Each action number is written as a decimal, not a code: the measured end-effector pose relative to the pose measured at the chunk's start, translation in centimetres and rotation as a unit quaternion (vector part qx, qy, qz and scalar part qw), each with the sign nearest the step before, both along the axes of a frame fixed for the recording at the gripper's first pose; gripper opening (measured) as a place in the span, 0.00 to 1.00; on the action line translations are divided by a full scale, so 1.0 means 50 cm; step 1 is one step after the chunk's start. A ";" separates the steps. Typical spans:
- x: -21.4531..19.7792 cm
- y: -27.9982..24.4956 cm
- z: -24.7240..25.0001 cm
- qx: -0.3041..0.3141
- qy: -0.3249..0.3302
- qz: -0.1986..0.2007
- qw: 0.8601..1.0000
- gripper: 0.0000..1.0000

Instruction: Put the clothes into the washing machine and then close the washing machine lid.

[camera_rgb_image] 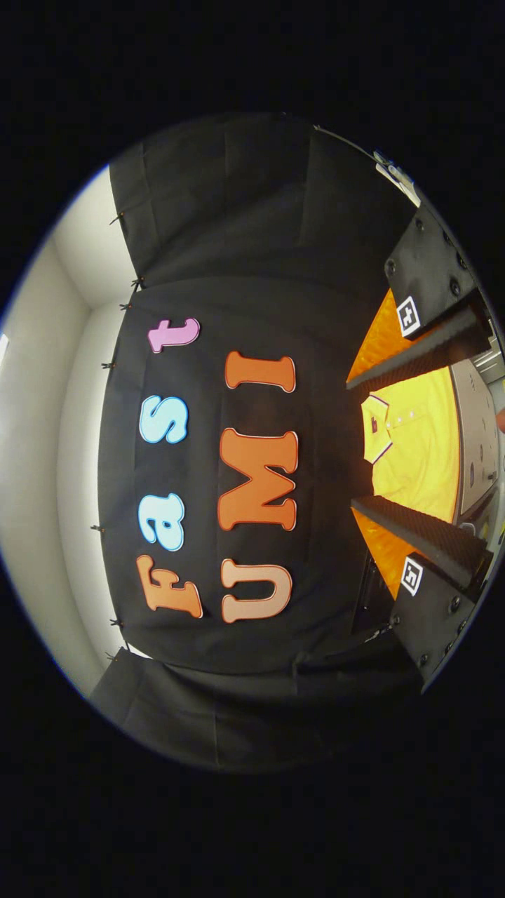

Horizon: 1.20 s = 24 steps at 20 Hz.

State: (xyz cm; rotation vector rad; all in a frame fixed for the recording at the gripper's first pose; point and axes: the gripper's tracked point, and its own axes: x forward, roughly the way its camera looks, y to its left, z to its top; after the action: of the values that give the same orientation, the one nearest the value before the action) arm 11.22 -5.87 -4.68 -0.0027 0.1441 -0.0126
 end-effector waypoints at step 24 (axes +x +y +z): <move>0.488 -0.155 -0.509 0.028 0.295 0.000 0.955 0.99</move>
State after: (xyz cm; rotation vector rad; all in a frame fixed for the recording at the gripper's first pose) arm 35.60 -13.64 -30.15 0.0512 0.7429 -0.0074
